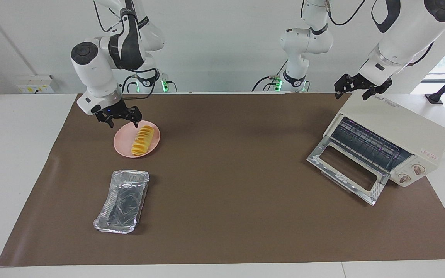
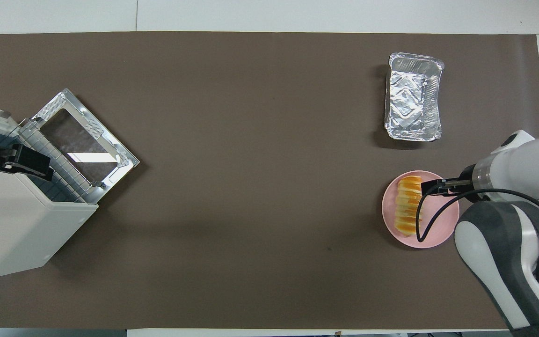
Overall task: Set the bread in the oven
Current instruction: 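Reach the right gripper down to the bread on the pink plate, then grasp the bread with the right gripper and lift it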
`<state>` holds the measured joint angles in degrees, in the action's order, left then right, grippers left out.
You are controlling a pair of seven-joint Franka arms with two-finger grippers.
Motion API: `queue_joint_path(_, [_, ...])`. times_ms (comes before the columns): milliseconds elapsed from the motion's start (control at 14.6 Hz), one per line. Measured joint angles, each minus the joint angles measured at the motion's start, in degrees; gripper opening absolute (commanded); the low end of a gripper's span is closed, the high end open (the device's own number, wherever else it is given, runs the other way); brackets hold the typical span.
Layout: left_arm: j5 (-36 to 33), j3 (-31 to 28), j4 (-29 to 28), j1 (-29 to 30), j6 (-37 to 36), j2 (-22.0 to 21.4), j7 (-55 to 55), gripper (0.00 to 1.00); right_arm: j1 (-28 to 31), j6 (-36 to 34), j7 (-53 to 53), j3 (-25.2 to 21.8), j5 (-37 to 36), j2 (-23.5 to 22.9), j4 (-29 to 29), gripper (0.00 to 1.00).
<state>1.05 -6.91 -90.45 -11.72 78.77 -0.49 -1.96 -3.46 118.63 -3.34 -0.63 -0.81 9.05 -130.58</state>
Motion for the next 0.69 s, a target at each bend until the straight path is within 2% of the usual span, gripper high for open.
queue_joint_path(206, [0.0,0.0,0.0,0.0,0.0,0.0,0.0,1.0,-2.8,7.34,-3.13,0.05,0.02,-3.15,-2.8,1.0])
queue_joint_path(412, [0.0,0.0,0.0,0.0,0.0,0.0,0.0,1.0,-3.24,14.84,-3.33,0.02,0.02,-7.24,-4.59,1.0])
queue_joint_path(687, [0.0,0.0,0.0,0.0,0.0,0.0,0.0,1.0,-3.08,19.74,-3.33,-0.15,0.02,-9.27,-6.38,1.0])
